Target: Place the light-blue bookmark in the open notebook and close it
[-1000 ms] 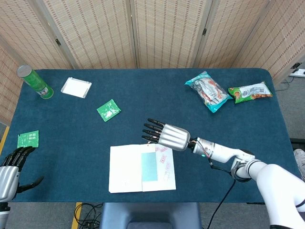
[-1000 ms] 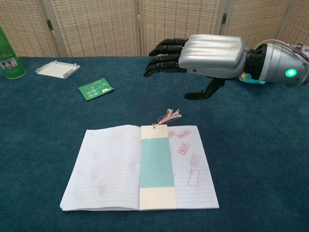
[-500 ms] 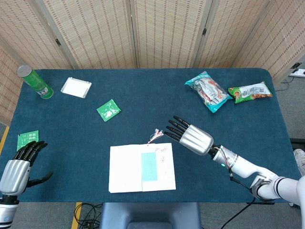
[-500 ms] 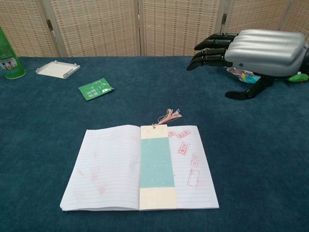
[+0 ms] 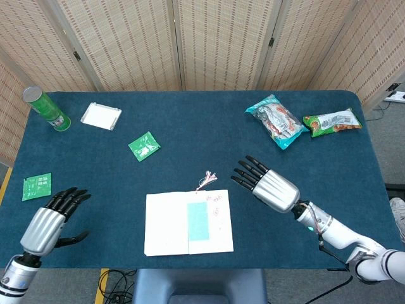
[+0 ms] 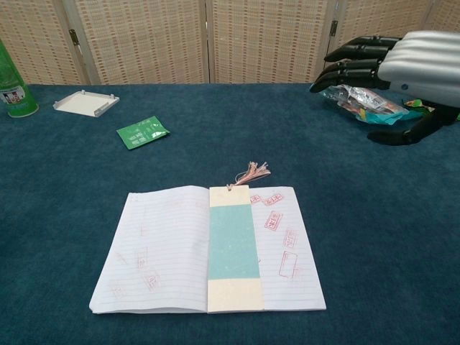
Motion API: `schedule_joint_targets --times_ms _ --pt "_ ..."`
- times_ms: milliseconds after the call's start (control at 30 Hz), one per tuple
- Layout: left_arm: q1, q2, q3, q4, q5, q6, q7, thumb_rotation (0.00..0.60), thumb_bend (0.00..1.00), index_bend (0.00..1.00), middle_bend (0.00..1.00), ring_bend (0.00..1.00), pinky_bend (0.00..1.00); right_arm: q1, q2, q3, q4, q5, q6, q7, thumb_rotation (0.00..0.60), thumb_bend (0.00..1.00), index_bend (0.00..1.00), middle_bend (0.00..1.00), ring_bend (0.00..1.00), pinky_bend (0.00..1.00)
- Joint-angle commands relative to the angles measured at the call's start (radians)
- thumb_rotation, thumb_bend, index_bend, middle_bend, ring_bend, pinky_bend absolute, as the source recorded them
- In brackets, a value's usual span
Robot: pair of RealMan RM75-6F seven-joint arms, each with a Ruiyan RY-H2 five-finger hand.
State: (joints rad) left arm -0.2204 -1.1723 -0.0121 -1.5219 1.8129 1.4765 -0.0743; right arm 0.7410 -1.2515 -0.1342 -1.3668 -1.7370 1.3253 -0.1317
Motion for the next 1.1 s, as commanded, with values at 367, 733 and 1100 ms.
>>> schedule_joint_targets --times_ms 367,733,1100 --pt "-0.177 -0.111 0.071 0.106 0.183 -0.125 -0.005 0.600 0.11 0.15 0.20 0.14 0.22 -0.119 0.083 0.044 -0.062 0.084 0.015 -0.032 0.600 0.25 0.16 0.14 0.00 0.00" --pt "-0.219 -0.191 0.125 0.139 0.211 -0.172 0.045 0.600 0.08 0.07 0.15 0.14 0.22 -0.152 0.085 0.084 -0.051 0.093 0.002 -0.014 0.600 0.25 0.16 0.12 0.00 0.00" --pt "-0.230 -0.302 0.136 0.187 0.148 -0.223 0.077 0.600 0.08 0.08 0.15 0.14 0.22 -0.176 0.073 0.107 -0.029 0.088 -0.012 0.004 0.600 0.25 0.16 0.12 0.00 0.00"
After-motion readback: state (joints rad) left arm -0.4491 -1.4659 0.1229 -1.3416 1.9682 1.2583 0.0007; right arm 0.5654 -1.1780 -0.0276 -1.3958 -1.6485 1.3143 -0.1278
